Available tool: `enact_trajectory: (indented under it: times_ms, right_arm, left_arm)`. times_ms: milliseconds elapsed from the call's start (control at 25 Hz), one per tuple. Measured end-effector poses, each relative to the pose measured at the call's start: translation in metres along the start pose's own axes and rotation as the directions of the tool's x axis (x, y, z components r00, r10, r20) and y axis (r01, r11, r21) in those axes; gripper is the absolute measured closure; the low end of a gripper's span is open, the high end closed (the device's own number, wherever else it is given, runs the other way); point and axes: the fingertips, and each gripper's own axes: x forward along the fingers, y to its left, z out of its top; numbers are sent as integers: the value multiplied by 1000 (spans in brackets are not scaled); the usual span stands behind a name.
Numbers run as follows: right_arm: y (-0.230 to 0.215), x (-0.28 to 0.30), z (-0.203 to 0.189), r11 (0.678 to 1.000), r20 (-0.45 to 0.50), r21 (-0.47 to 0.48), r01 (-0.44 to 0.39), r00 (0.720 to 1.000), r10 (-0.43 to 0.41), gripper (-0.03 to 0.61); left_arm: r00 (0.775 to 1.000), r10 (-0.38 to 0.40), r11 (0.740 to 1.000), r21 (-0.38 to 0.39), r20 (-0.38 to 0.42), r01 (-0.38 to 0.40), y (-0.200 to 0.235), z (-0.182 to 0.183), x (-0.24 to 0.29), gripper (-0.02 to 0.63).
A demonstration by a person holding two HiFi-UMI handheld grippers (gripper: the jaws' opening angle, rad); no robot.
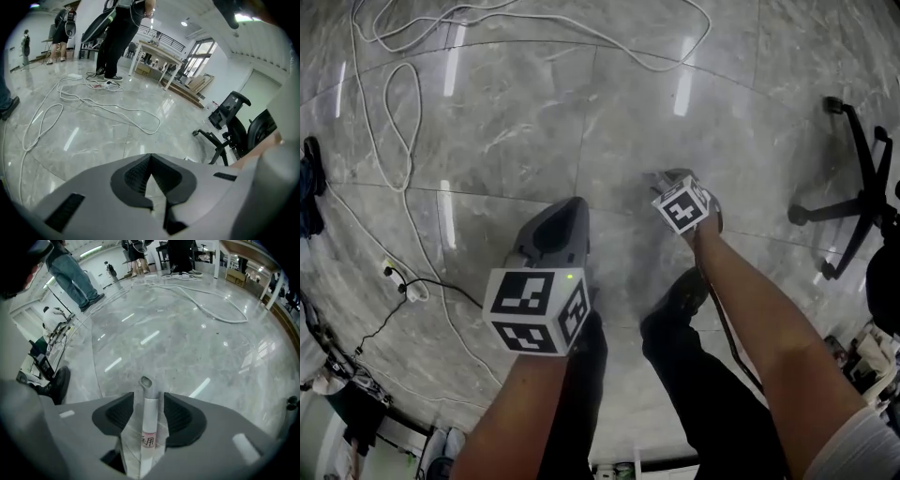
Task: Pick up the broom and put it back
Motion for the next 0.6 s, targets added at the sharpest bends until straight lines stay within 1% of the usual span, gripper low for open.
enact_trajectory:
  times_ms: [80, 120, 240, 320, 440, 600]
  right_arm:
    - [-8, 11, -2, 998, -8, -8, 64, 998, -64, 410]
    - [-11, 12, -1, 995, -1, -16, 102, 995, -102, 449]
    - [-10, 13, -1, 982, 20, -73, 174, 985, -173, 476]
    - [-8, 15, -2, 982, 17, -66, 177, 984, -177, 484]
    - [-5, 10, -1, 986, 8, -38, 161, 987, -160, 489]
    - [-2, -29, 13, 986, 50, -23, 166, 985, -165, 491]
  left_arm:
    - [1000, -3, 1000, -5, 6, 3, 8, -4, 6, 609]
    - [1000, -4, 1000, -6, 8, 4, 11, -6, 8, 609]
    - [1000, -7, 1000, -9, 6, 7, 17, -13, 11, 609]
    - [1000, -8, 1000, -12, 1, 8, 20, -16, 10, 608]
    - [1000, -12, 1000, -2, -1, 12, 16, -13, 4, 609]
    - [1000, -16, 1000, 20, 12, 16, 1, 2, -12, 609]
